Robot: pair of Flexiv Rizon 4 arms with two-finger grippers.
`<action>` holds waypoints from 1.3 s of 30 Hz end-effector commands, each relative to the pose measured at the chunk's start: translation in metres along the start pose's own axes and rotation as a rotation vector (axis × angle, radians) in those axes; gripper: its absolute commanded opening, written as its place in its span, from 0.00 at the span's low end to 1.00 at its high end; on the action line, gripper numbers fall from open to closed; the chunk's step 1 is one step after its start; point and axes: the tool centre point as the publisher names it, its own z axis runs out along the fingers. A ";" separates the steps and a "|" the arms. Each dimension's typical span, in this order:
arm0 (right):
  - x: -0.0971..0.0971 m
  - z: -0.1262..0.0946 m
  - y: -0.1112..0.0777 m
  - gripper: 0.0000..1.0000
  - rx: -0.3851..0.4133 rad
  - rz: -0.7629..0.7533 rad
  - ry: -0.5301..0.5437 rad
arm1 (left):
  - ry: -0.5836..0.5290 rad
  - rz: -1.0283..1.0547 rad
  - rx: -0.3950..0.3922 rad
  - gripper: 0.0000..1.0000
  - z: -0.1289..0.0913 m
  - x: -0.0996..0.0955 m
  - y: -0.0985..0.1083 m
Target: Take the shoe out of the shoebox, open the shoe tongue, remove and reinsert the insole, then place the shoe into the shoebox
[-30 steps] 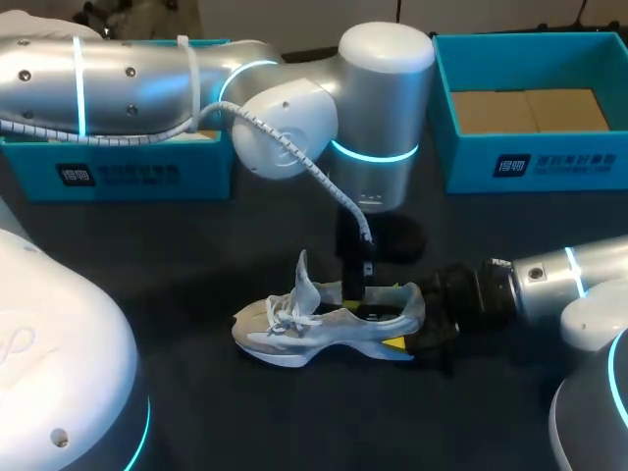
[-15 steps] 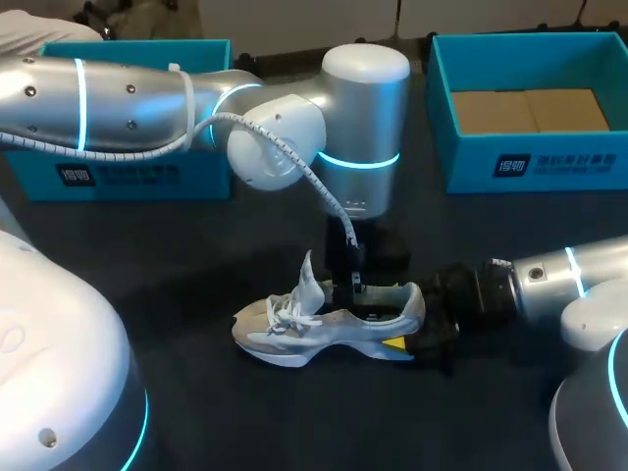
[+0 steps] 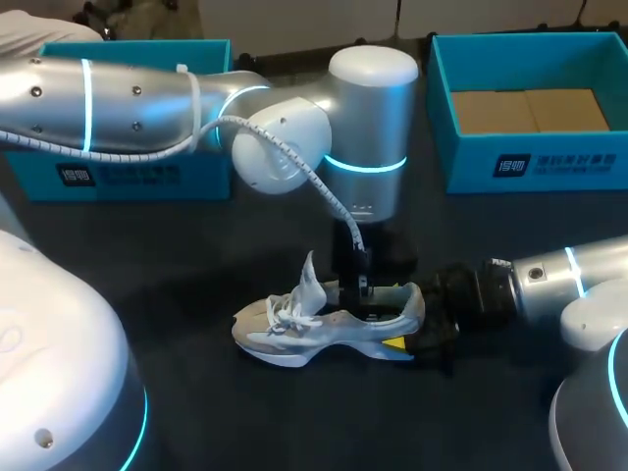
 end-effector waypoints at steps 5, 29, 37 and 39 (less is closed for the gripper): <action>-0.001 0.002 0.000 0.00 0.006 0.000 0.000 | 0.006 0.012 0.022 0.00 0.013 0.000 0.013; -0.001 0.002 0.000 0.00 0.006 0.000 0.000 | -0.107 -0.013 0.029 0.34 0.042 0.000 0.002; -0.001 0.002 0.000 0.00 0.006 0.000 0.000 | -0.181 -0.046 0.029 0.39 0.039 -0.009 0.004; -0.001 0.002 0.000 0.00 0.006 0.000 0.000 | -0.205 -0.056 0.031 0.40 0.036 -0.011 0.005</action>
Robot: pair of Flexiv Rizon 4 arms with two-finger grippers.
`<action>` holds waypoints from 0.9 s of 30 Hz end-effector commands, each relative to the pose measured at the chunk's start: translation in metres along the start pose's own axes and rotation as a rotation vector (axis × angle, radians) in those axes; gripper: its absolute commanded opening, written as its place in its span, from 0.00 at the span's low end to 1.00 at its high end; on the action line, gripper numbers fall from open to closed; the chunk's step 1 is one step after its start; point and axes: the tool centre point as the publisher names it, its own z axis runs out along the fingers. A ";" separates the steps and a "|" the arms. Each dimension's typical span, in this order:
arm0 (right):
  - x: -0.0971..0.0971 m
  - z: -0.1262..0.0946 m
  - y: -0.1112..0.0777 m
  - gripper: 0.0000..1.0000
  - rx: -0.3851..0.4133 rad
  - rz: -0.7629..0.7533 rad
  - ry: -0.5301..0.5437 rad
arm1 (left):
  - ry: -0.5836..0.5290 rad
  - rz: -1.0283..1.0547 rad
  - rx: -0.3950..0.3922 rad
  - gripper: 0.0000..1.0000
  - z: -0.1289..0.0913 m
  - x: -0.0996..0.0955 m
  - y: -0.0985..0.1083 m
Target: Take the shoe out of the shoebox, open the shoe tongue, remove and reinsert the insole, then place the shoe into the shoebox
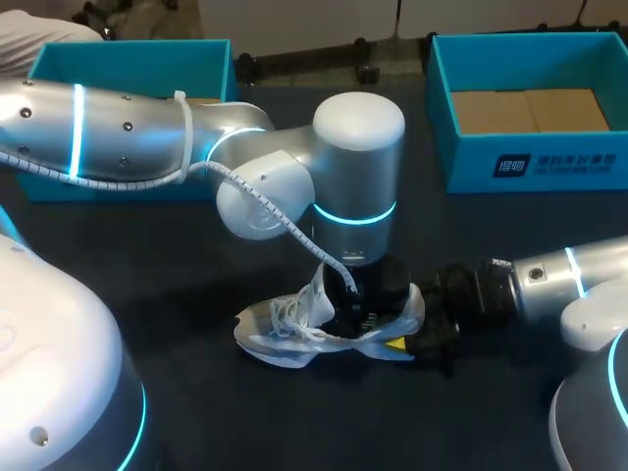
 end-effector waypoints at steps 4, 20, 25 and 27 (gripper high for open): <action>-0.001 0.002 0.001 0.00 0.005 0.001 0.000 | -0.050 -0.019 0.005 0.39 0.002 -0.009 0.002; -0.001 0.002 0.001 0.00 0.005 0.001 0.000 | -0.157 -0.062 -0.030 0.22 0.018 -0.029 -0.003; -0.001 0.002 0.001 0.00 0.005 0.001 0.000 | -0.235 -0.111 -0.019 0.00 0.014 -0.034 -0.003; -0.001 0.002 0.001 0.00 0.005 0.001 0.000 | -0.243 -0.126 -0.015 0.00 0.011 -0.037 -0.001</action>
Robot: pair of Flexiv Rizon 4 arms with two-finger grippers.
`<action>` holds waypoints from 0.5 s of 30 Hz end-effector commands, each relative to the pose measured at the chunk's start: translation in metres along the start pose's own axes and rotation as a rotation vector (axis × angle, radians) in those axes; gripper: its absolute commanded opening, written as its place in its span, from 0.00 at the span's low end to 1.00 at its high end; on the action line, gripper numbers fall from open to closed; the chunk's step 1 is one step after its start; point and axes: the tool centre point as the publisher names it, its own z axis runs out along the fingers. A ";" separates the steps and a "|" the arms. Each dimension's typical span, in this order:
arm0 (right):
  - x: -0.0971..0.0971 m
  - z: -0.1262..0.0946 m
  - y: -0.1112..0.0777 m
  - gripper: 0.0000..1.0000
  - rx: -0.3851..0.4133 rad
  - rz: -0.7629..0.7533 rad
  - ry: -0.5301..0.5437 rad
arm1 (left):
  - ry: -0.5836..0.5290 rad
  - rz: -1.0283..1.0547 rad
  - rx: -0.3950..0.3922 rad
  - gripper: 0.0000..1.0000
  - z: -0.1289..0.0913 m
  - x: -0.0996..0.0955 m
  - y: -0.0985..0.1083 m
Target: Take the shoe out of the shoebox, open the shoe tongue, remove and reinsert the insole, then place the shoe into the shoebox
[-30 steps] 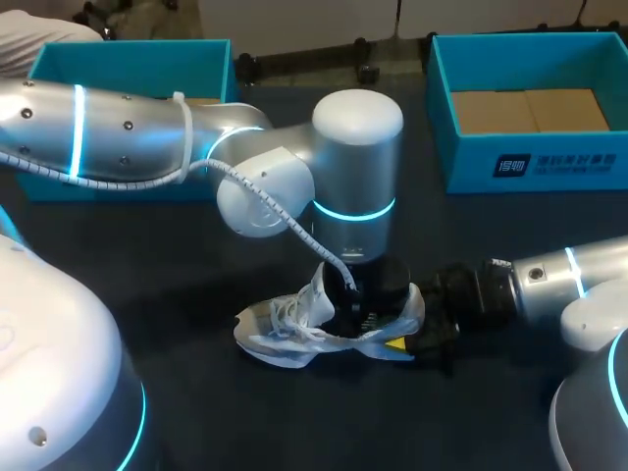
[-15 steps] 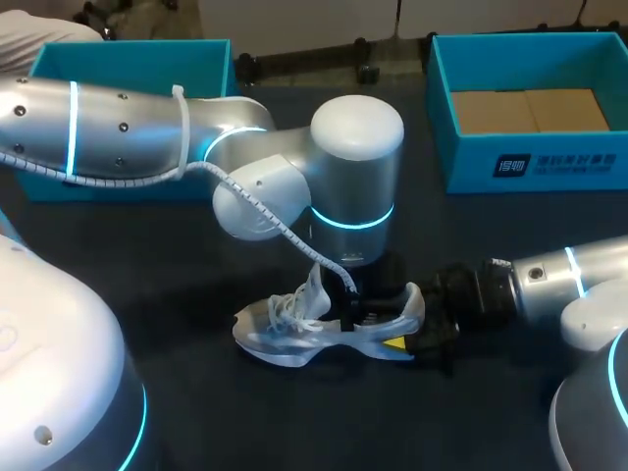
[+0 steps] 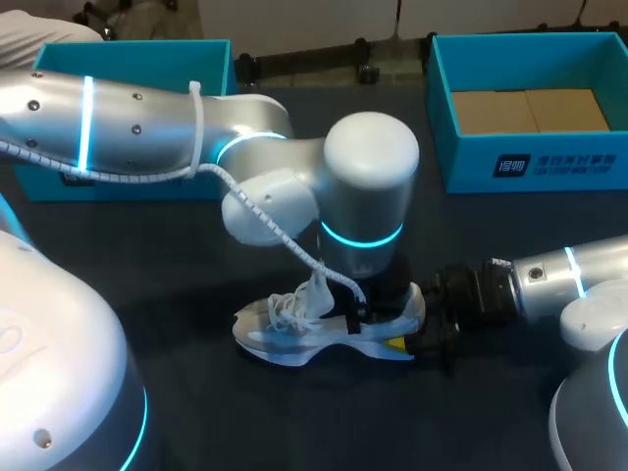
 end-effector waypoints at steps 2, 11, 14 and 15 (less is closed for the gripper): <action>0.000 0.002 0.002 0.00 0.006 -0.001 0.001 | -0.036 -0.035 0.004 0.00 0.009 -0.008 0.001; 0.000 0.002 0.002 0.00 0.006 -0.001 0.001 | -0.004 -0.068 0.025 0.00 -0.006 -0.019 0.011; 0.000 0.002 0.002 0.00 0.006 -0.001 0.001 | 0.041 -0.058 0.053 0.00 -0.015 -0.018 0.016; 0.000 0.002 0.002 0.00 0.006 -0.001 0.001 | 0.065 -0.046 0.062 0.00 -0.018 -0.017 0.018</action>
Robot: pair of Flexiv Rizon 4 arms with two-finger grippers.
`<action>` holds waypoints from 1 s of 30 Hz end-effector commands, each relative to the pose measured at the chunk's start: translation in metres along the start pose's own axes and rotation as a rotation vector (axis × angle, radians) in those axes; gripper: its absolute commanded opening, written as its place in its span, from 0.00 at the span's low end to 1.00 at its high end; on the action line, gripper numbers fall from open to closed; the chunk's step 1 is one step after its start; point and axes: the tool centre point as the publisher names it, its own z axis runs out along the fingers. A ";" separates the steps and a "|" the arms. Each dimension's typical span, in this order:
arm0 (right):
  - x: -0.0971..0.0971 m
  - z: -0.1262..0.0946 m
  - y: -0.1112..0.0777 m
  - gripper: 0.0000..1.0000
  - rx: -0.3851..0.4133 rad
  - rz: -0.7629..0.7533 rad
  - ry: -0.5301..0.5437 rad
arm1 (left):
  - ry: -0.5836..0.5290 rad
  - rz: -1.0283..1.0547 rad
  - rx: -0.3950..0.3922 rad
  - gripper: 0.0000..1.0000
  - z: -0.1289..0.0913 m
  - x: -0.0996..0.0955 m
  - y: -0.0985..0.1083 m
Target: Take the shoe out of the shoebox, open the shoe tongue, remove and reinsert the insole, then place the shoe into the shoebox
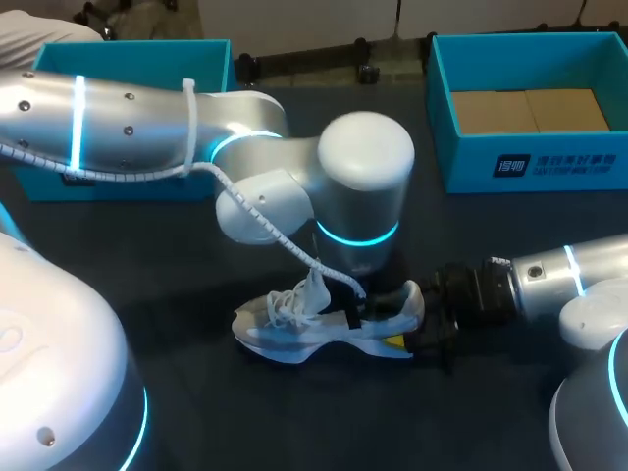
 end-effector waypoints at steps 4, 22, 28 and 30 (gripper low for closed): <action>0.003 0.001 0.001 0.00 0.006 0.000 0.003 | 0.149 0.058 0.078 0.00 -0.023 -0.005 0.021; 0.003 0.001 0.001 0.00 0.006 0.000 0.003 | 0.329 0.165 0.198 0.00 -0.061 0.013 0.023; 0.003 0.001 0.001 0.00 0.006 0.000 0.003 | 0.357 0.187 0.186 0.00 -0.064 0.019 0.015; 0.003 0.001 0.001 0.00 0.006 0.000 0.003 | 0.362 0.186 0.189 0.00 -0.065 0.019 0.014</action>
